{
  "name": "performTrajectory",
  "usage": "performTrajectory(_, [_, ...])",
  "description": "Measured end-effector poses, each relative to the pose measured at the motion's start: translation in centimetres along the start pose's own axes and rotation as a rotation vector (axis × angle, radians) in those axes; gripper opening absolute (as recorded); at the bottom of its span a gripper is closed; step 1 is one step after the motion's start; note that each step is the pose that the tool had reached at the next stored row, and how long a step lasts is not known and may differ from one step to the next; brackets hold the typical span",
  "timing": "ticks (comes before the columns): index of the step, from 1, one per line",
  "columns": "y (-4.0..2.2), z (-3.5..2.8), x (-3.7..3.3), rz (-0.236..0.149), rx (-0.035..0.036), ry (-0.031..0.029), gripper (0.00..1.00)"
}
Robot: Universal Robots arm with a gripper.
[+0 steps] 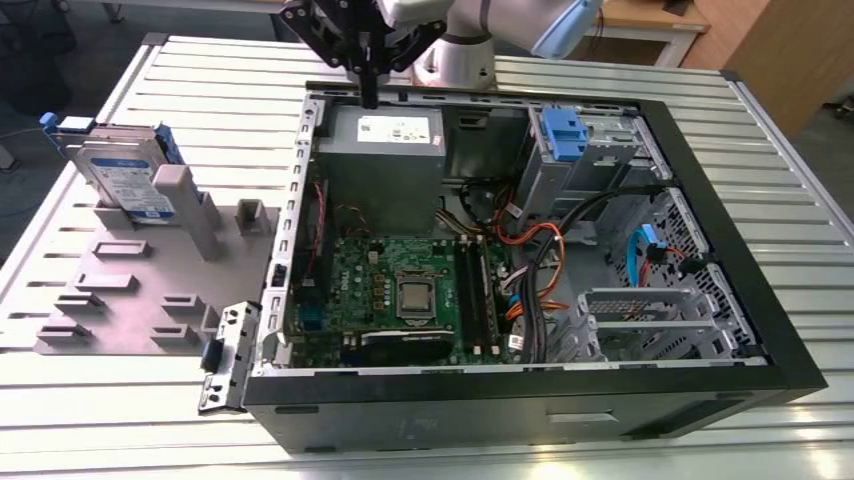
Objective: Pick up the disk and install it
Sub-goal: 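Reach for the disk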
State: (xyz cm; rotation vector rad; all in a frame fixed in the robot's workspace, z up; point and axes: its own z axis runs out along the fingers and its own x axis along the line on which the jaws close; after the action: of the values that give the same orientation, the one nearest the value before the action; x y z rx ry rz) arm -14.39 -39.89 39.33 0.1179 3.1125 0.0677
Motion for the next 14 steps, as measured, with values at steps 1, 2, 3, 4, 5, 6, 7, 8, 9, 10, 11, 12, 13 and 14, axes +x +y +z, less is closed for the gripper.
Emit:
performTrajectory(1, [-0.01,0.0,0.11,0.0,0.0,0.0001,0.11])
performTrajectory(2, [-0.02,-0.01,0.23,0.0,0.0,0.0,0.11])
performTrajectory(3, [-0.03,-0.01,0.36,0.0,0.0,0.0,0.11])
performTrajectory(4, [-0.03,-0.01,0.47,0.0,0.0,0.0,0.11])
performTrajectory(5, [-0.04,-0.02,0.57,0.0,0.0,0.0,0.11])
performTrajectory(6, [-0.05,-0.02,0.66,0.0,0.0,0.0,0.11])
performTrajectory(7, [-0.06,-0.02,0.75,0.0,0.0,0.0,0.11])
performTrajectory(8, [-0.06,-0.02,0.84,0.0,0.0,0.0,0.11])
performTrajectory(9, [-0.07,-0.02,0.92,0.0,0.0,0.0,0.11])
performTrajectory(10, [-0.07,-0.03,1.0,0.0,0.0,0.0001,0.11])
performTrajectory(11, [-0.08,-0.03,1.07,0.0,0.0,0.0,0.11])
performTrajectory(12, [-0.08,-0.03,1.15,0.0,0.0001,0.0,0.11])
performTrajectory(13, [-0.1,-0.04,1.26,0.0,0.0001,0.0001,0.11])
performTrajectory(14, [-0.1,-0.04,1.39,0.0,0.0,0.0,0.11])
